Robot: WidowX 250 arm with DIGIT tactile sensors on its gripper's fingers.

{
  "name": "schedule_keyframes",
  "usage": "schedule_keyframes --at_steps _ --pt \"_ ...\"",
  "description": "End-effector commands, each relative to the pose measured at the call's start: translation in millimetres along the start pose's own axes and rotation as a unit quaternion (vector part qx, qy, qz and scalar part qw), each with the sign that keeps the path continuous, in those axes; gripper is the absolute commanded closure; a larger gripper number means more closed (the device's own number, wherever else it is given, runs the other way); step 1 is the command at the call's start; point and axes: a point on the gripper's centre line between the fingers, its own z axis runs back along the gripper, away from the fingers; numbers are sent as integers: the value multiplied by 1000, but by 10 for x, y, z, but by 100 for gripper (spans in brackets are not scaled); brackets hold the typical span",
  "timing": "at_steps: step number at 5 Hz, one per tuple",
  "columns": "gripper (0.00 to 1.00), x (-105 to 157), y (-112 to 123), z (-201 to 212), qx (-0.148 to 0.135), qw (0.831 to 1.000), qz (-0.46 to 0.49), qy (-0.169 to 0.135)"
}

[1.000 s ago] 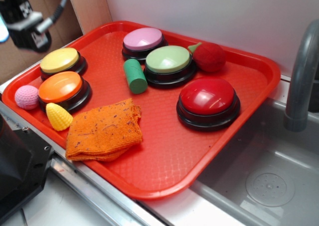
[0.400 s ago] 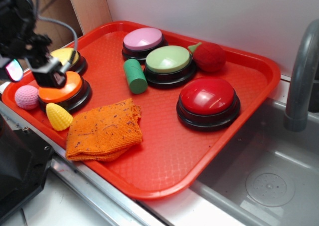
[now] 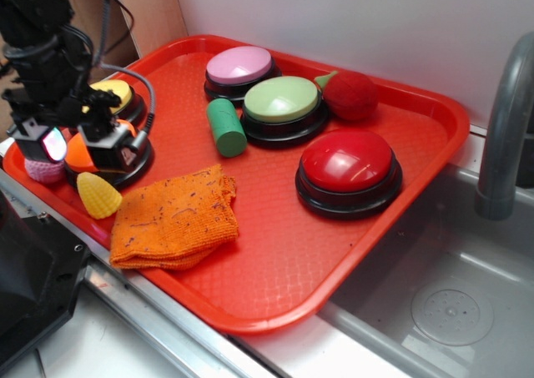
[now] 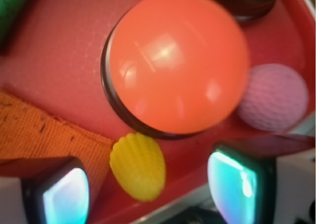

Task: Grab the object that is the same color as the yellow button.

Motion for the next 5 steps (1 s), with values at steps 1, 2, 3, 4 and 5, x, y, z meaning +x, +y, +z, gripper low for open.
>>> schedule_keyframes --at_steps 1,2,3,4,5 --pt "0 12 20 -147 -4 1000 8 10" --pt "0 -38 -29 -163 -3 999 28 17" --pt "100 -44 -16 -194 10 999 39 14" --pt "100 -45 -23 -207 20 999 44 11" --pt "100 -27 -30 -219 21 999 47 11"
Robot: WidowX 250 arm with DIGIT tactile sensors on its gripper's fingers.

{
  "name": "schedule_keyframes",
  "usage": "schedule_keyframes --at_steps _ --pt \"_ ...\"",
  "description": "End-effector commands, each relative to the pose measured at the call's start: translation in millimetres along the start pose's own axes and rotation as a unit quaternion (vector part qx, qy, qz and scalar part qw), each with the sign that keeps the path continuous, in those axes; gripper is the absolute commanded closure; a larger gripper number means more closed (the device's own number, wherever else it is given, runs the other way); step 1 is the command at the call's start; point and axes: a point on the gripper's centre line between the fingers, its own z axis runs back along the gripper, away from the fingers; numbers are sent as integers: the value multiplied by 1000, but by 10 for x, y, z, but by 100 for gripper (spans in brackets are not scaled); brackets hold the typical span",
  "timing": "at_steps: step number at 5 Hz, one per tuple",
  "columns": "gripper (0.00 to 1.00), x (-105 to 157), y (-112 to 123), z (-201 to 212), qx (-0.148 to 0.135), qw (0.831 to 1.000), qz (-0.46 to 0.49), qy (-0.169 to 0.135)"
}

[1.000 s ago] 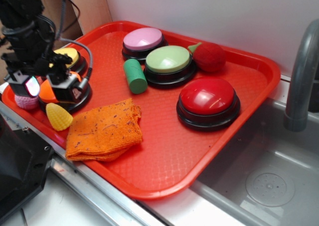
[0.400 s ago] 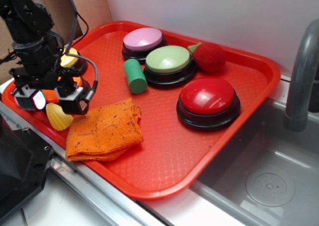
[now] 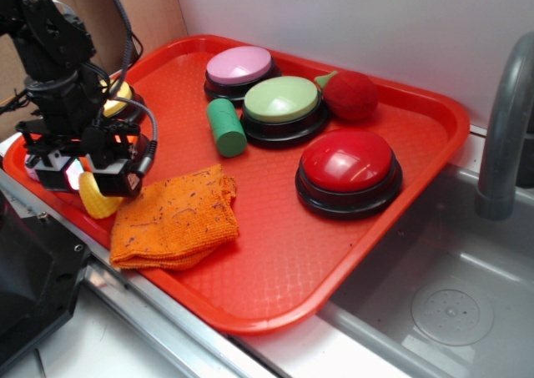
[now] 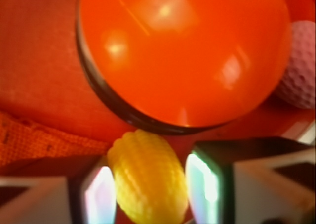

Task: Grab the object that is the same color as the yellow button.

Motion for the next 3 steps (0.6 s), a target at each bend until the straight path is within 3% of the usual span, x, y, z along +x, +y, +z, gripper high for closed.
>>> schedule_keyframes --at_steps 1,3 --pt "100 84 -85 315 -36 999 15 -26" --pt "100 289 -332 1209 -99 994 -41 -38"
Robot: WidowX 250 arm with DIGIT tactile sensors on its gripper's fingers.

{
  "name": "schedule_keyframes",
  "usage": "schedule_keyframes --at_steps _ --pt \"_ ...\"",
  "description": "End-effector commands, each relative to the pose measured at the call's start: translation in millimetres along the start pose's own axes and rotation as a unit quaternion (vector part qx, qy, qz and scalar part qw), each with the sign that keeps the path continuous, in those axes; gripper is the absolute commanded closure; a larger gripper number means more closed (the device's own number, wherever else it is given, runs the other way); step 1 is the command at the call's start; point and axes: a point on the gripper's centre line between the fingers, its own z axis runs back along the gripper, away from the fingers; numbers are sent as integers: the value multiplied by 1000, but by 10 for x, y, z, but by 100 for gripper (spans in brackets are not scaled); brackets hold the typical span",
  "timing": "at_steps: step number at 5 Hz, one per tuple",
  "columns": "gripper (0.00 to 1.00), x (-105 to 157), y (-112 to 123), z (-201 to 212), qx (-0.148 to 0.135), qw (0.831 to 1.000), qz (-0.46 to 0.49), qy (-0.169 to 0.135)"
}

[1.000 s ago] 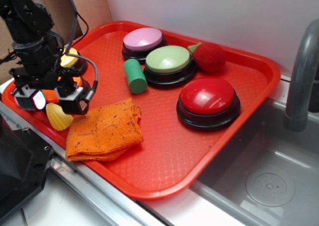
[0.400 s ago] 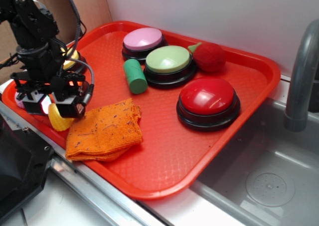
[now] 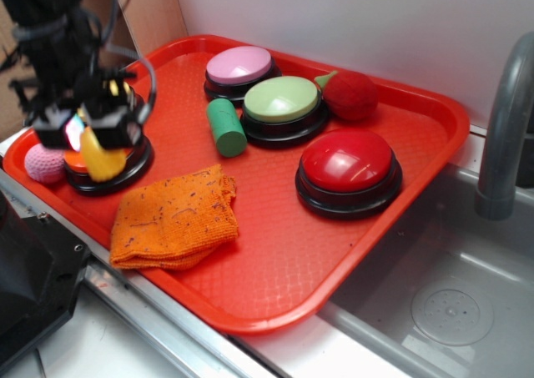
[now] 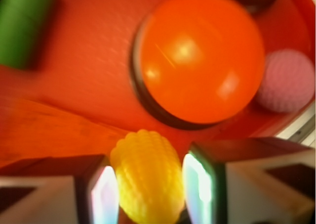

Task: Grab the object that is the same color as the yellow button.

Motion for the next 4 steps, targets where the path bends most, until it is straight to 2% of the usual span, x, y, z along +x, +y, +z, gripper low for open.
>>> schedule_keyframes --at_steps 1,2,3,4 --pt "100 272 -425 870 -66 994 -78 -43" --pt "100 391 -603 1054 -49 989 -140 -20" --pt "100 496 -706 962 -26 986 -163 -19" --pt "84 579 -651 804 11 988 -152 10"
